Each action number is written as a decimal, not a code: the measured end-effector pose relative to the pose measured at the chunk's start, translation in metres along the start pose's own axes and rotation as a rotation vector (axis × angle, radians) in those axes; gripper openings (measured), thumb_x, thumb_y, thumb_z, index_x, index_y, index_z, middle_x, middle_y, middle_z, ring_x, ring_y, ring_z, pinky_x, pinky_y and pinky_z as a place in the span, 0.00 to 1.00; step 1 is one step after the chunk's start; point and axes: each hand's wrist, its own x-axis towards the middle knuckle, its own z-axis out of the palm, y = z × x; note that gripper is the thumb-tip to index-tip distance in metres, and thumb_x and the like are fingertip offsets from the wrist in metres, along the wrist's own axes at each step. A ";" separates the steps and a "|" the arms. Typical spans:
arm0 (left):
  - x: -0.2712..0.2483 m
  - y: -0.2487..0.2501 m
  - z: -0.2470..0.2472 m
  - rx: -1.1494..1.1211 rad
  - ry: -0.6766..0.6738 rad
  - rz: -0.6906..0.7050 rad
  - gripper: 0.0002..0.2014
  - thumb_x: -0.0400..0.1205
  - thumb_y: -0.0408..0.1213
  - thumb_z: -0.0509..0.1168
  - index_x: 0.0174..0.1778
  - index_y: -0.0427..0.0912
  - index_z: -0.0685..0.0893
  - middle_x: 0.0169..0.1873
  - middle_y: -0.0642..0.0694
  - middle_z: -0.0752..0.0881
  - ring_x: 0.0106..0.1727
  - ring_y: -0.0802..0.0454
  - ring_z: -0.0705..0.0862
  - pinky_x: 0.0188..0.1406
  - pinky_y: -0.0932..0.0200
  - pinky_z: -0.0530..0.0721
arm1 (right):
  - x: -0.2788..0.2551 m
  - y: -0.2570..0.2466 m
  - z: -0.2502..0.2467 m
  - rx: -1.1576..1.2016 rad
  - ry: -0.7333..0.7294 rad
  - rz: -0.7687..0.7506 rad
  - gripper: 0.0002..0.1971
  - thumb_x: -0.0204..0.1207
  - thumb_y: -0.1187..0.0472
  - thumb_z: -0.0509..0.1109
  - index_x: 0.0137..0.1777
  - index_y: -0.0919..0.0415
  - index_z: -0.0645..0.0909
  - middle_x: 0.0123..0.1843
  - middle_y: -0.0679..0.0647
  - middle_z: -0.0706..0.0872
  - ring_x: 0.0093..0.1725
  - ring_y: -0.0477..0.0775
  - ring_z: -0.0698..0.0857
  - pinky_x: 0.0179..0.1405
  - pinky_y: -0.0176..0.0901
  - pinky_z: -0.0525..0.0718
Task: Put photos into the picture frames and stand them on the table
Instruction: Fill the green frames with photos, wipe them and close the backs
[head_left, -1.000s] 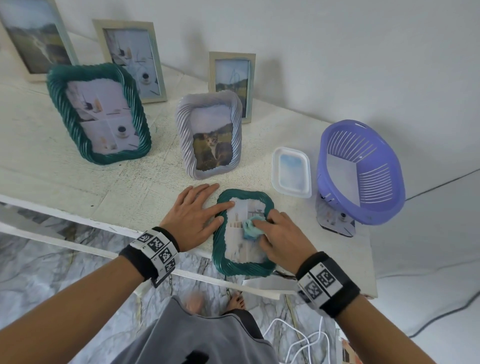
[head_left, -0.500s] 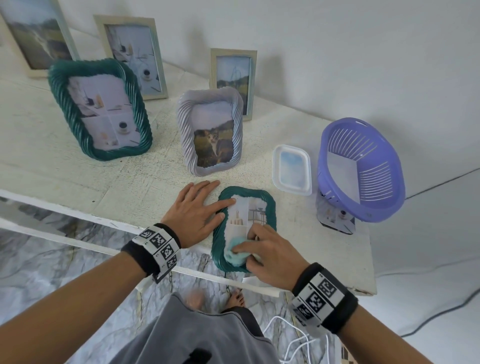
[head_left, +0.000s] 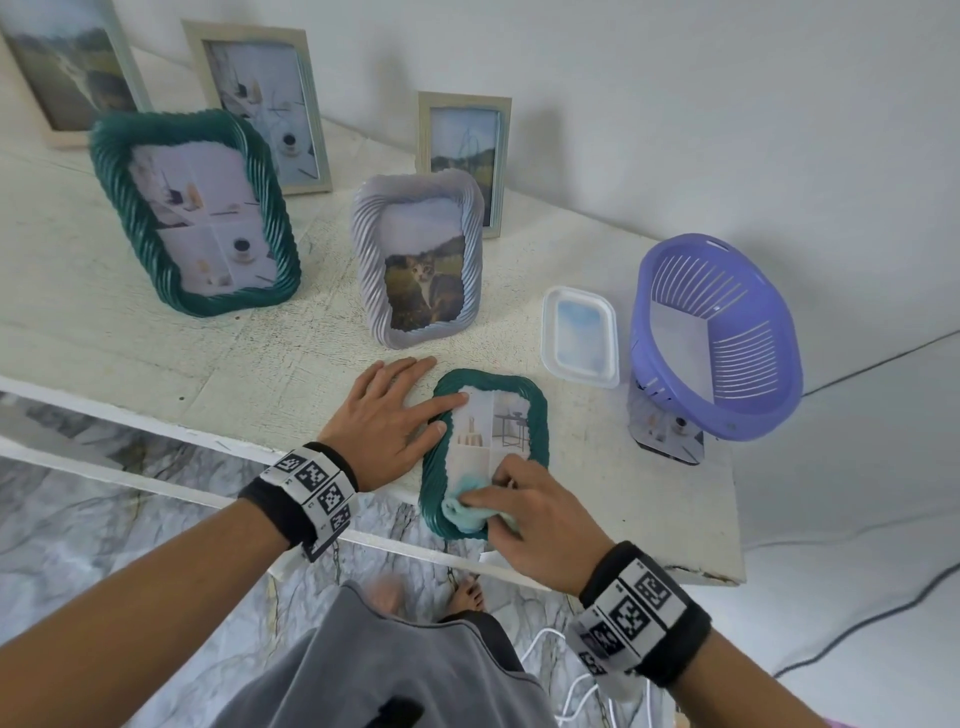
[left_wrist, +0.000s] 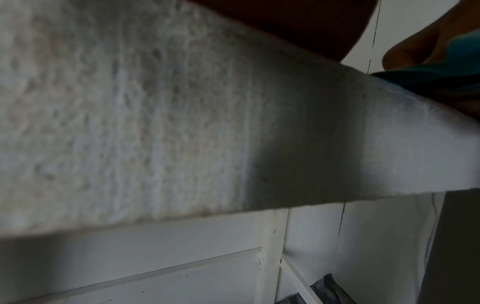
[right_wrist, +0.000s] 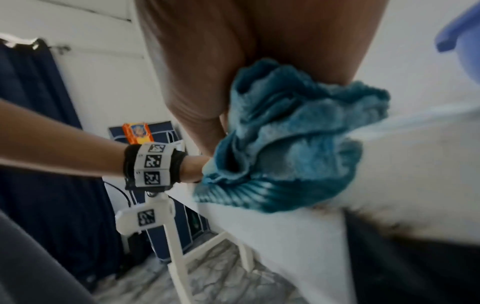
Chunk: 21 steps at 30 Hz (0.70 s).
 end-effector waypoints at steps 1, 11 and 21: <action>0.000 0.000 0.000 -0.002 0.001 -0.001 0.25 0.86 0.60 0.38 0.81 0.72 0.60 0.85 0.46 0.59 0.85 0.43 0.55 0.84 0.41 0.49 | -0.002 0.002 -0.003 -0.038 -0.001 -0.014 0.18 0.74 0.57 0.58 0.57 0.51 0.87 0.44 0.52 0.77 0.42 0.52 0.74 0.36 0.39 0.74; -0.001 0.003 -0.002 -0.006 0.005 -0.012 0.25 0.86 0.62 0.40 0.80 0.73 0.62 0.84 0.47 0.60 0.84 0.44 0.57 0.84 0.42 0.49 | 0.004 -0.010 0.003 -0.287 0.171 0.195 0.10 0.65 0.65 0.74 0.46 0.67 0.83 0.37 0.57 0.79 0.30 0.52 0.77 0.24 0.36 0.76; -0.001 0.002 -0.001 0.011 -0.017 0.018 0.25 0.87 0.60 0.40 0.80 0.70 0.64 0.84 0.52 0.62 0.83 0.42 0.60 0.83 0.40 0.51 | -0.001 0.005 0.003 -0.259 0.123 0.219 0.13 0.75 0.65 0.67 0.58 0.62 0.82 0.46 0.55 0.77 0.39 0.51 0.77 0.35 0.34 0.72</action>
